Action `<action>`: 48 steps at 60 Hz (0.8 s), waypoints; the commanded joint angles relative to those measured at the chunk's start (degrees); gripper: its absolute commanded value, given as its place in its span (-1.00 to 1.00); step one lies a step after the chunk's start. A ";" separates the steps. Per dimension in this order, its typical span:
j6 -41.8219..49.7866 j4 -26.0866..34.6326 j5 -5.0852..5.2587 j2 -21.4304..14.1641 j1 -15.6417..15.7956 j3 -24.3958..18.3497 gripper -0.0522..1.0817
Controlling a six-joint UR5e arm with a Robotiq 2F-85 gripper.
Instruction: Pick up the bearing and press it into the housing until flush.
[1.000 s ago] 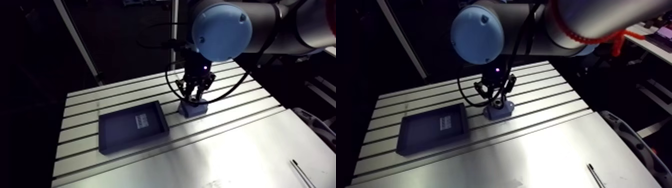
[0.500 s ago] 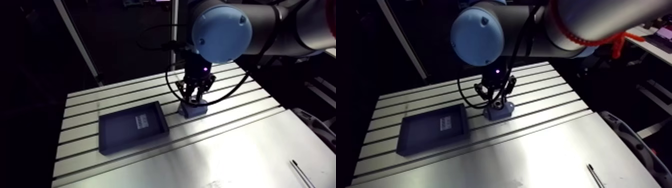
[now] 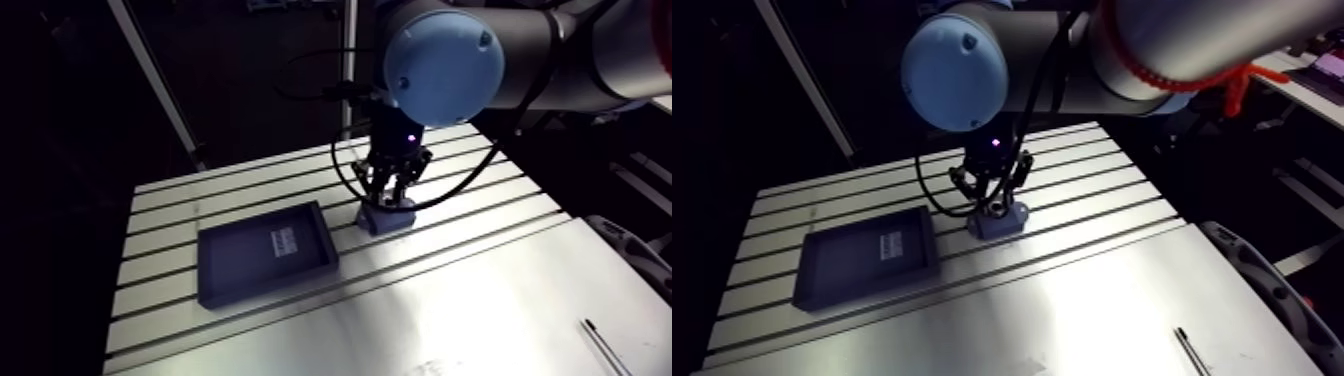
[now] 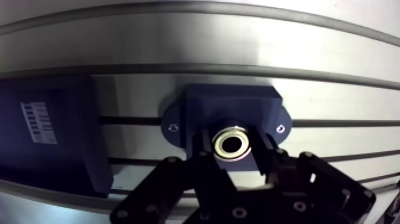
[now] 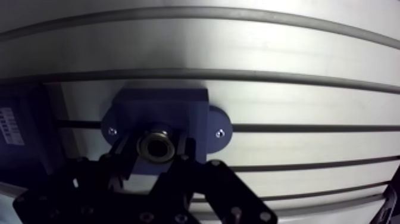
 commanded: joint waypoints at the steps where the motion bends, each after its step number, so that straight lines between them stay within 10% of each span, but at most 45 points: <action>1: -0.07 0.00 -0.03 0.39 -0.09 -0.19 0.19; 48: -0.34 0.18 -0.12 -0.14 -0.17 0.08 0.19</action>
